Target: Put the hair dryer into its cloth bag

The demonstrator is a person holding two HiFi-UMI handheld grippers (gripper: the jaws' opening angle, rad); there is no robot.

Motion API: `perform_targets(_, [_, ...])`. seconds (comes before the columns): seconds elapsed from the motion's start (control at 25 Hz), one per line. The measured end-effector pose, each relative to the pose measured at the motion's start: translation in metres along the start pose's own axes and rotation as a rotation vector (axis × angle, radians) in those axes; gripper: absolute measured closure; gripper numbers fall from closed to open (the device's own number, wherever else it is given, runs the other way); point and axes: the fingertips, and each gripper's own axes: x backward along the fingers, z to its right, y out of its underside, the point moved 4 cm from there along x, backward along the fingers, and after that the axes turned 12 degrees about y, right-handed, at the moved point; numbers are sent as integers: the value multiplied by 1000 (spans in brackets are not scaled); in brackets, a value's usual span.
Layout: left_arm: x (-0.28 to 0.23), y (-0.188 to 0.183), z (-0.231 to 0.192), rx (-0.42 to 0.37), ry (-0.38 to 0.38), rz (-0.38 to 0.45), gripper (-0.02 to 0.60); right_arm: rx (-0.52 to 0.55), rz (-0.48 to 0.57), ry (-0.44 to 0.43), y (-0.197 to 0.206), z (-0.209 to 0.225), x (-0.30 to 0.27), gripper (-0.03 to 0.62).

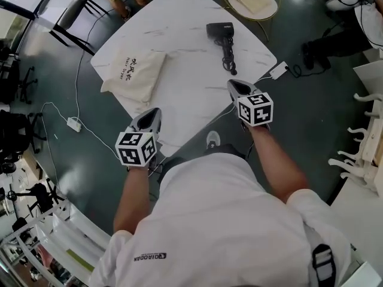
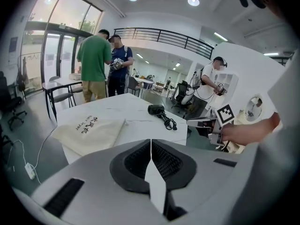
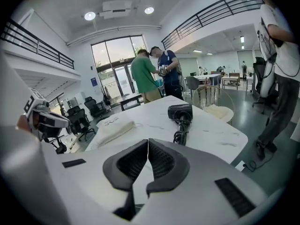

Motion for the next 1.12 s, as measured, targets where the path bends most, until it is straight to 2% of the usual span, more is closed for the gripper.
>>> perform_targets(0.24, [-13, -3, -4, 18, -61, 9, 548, -19, 15, 93, -14, 47, -50, 545])
perform_targets(0.44, [-4, -7, -14, 38, -126, 9, 548, -46, 9, 143, -29, 63, -84, 462])
perform_targets(0.68, [14, -2, -14, 77, -196, 11, 548, -122, -78, 206, -18, 81, -139, 364])
perform_targets(0.84, [19, 9, -14, 103, -219, -14, 548, -95, -111, 273, -16, 86, -157, 348])
perform_targets(1.12, [16, 9, -14, 118, -226, -7, 548, -42, -132, 285, -8, 86, -178, 332])
